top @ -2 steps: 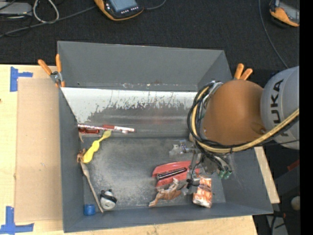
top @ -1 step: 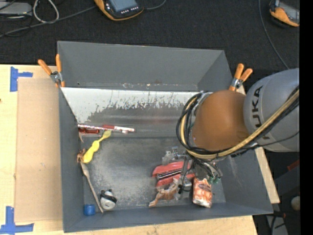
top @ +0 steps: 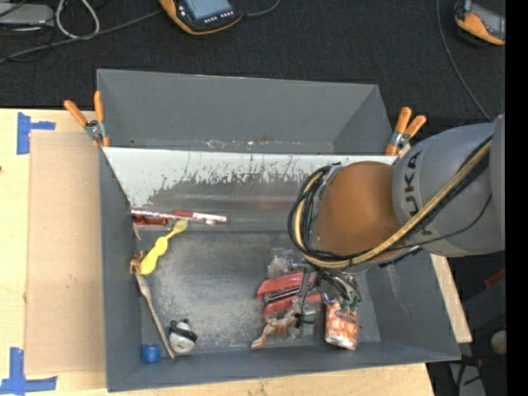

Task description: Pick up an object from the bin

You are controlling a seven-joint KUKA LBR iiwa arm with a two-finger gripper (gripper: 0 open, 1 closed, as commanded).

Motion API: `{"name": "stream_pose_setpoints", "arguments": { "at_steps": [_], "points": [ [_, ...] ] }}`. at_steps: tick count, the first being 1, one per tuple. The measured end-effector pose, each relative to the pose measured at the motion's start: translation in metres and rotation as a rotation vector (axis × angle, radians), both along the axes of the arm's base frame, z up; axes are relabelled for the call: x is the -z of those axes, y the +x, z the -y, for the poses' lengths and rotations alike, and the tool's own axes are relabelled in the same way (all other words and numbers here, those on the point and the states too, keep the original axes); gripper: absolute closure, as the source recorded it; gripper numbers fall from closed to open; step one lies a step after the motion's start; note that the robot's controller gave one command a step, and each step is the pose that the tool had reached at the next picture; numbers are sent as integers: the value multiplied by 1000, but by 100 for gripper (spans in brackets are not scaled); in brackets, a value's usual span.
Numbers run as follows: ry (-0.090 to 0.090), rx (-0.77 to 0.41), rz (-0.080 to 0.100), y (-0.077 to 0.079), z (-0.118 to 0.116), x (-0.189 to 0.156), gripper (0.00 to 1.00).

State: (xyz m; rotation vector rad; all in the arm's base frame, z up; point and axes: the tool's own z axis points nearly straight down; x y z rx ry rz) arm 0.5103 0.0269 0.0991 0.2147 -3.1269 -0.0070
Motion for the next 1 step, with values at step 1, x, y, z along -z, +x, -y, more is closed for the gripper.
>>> {"name": "stream_pose_setpoints", "arguments": {
  "at_steps": [1],
  "points": [
    [6,125,-4,23,39,21,0]
  ]
}}
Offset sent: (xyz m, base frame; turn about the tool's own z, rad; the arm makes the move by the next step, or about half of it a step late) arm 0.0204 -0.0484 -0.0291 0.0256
